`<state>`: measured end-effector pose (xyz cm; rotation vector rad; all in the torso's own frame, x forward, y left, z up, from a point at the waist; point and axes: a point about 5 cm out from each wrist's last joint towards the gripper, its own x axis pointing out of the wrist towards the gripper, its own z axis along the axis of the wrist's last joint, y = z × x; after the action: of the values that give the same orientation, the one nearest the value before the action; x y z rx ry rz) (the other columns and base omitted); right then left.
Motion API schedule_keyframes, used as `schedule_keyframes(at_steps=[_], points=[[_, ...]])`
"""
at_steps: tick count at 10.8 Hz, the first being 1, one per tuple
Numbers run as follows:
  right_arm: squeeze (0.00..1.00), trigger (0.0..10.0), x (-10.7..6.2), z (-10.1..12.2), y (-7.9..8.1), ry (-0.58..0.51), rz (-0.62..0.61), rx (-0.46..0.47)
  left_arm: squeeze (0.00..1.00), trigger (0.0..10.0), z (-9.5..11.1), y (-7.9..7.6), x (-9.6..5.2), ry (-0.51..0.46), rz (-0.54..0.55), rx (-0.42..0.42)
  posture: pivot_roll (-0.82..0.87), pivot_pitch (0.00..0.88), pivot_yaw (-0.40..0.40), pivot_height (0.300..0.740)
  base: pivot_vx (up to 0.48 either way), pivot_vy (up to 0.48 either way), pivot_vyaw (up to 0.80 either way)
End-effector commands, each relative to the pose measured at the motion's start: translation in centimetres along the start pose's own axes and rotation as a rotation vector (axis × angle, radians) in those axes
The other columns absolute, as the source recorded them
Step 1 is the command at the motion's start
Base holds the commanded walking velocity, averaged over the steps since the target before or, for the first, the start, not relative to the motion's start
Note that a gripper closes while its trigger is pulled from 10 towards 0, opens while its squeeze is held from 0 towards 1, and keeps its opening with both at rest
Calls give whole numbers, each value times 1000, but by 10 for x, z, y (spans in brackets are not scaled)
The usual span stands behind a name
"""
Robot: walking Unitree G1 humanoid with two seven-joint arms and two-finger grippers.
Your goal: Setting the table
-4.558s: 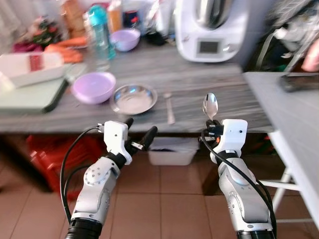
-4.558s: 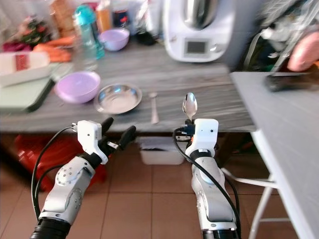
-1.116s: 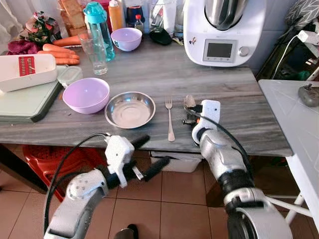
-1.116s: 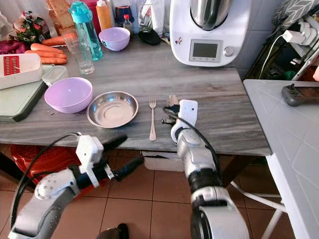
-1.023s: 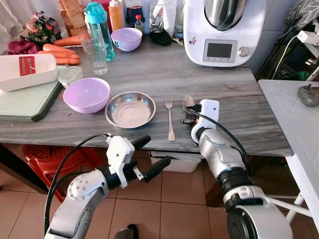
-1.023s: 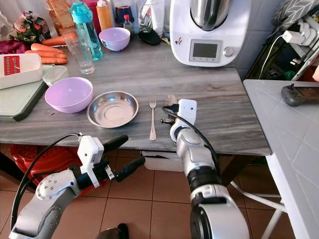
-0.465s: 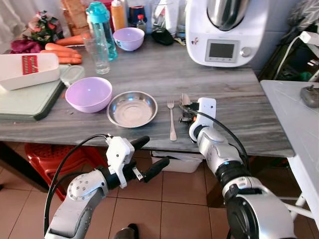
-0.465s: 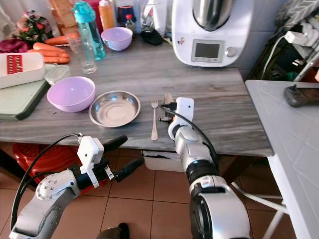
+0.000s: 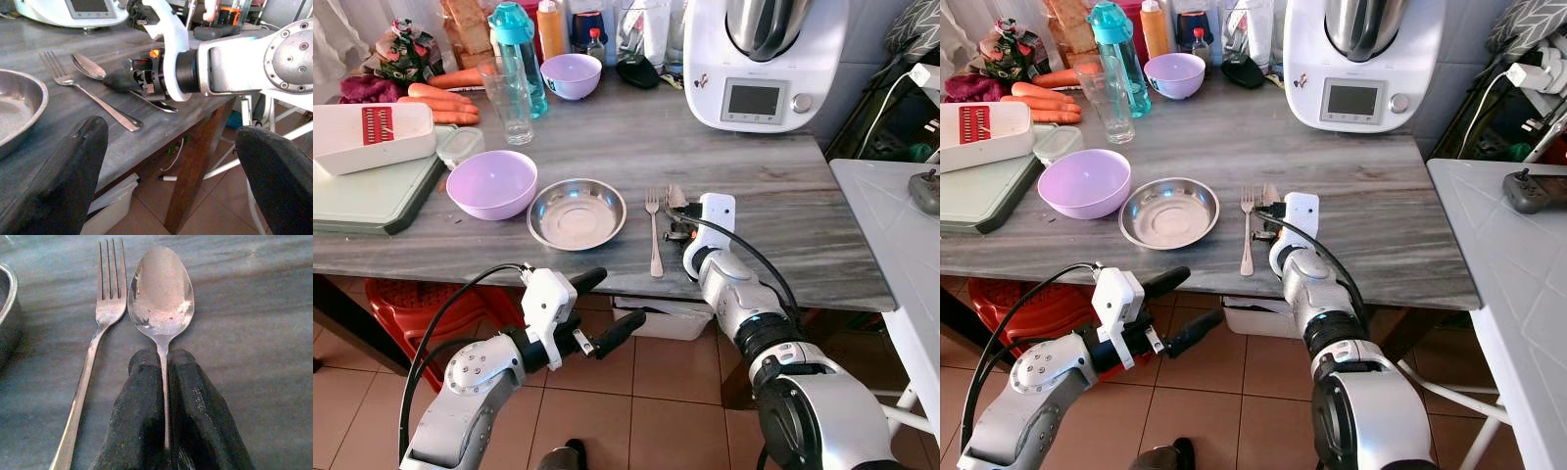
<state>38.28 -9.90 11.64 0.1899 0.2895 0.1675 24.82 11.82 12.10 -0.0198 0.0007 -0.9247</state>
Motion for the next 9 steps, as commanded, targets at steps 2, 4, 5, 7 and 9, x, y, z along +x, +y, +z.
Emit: schedule_keyframes(at_steps=[2, 4, 5, 7, 9], points=[[51, 10000, 1, 2, -4, -6, -32, 9, 0, 10000, 3, 0, 0, 0, -1, 17, 144, 115, 2, 740, 0, 0, 0], [1000, 10000, 0, 2, -9, -11, -50, 12, 0, 10000, 3, -1, 2, -3, -4, 16, 144, 115, 2, 740, 0, 0, 0], [1000, 10000, 0, 2, -9, -13, -52, 14, 0, 10000, 3, -2, 1, -3, -4, 16, 144, 115, 2, 740, 0, 0, 0], [1000, 10000, 1, 3, -8, -22, -44, 23, 0, 10000, 1, -2, 1, -3, -3, 15, 144, 113, -1, 740, 0, 0, 0], [1000, 10000, 1, 9, -5, -55, -37, 43, 0, 10000, 1, -2, 1, -5, -2, 18, 144, 113, -1, 740, 0, 0, 0]])
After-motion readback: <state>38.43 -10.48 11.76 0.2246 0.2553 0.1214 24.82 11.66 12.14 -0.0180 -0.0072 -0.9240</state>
